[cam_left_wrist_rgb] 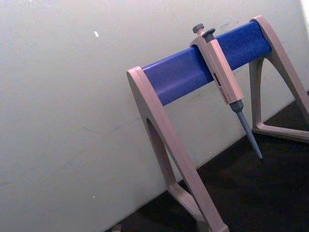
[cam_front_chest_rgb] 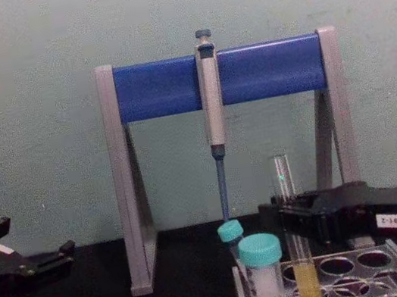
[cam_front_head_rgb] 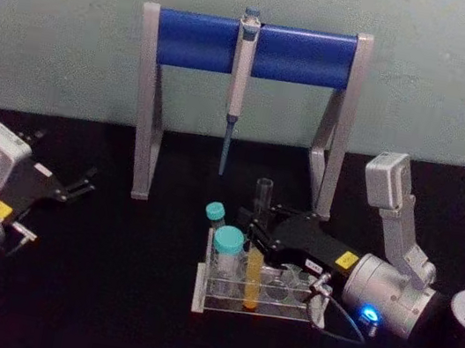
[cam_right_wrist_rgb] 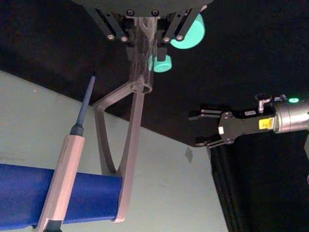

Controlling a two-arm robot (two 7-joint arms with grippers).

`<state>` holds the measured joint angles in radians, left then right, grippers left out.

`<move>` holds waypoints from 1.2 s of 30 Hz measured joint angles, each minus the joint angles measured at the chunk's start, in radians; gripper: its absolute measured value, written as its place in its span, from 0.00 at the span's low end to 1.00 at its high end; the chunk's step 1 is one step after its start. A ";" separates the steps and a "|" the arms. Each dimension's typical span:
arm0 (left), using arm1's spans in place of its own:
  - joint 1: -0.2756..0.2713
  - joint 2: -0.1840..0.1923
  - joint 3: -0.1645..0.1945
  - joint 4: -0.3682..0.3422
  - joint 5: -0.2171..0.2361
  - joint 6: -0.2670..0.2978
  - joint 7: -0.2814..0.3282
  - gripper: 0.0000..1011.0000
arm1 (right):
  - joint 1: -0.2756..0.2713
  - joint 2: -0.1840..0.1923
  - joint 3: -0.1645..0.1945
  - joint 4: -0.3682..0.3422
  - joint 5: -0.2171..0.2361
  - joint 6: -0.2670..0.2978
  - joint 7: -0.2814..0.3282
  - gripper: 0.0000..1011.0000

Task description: Pick up the test tube from the test tube rack, shake it, then place it back into the test tube rack.

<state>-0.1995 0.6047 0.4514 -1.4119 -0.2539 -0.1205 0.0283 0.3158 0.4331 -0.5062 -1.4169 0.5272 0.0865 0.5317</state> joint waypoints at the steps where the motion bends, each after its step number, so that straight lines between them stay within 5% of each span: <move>1: 0.000 0.000 0.000 0.000 0.000 0.000 0.000 0.99 | 0.000 0.000 0.000 0.000 0.000 0.000 0.000 0.23; 17: 0.000 0.000 0.000 0.000 0.000 0.000 0.000 0.99 | -0.002 0.000 0.000 0.000 0.000 -0.005 0.000 0.23; 36: 0.000 0.000 0.000 0.000 0.000 0.000 0.000 0.99 | -0.075 0.009 0.024 -0.034 -0.040 -0.152 0.013 0.23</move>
<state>-0.1995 0.6047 0.4514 -1.4120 -0.2539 -0.1205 0.0283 0.2410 0.4425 -0.4826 -1.4506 0.4876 -0.0656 0.5450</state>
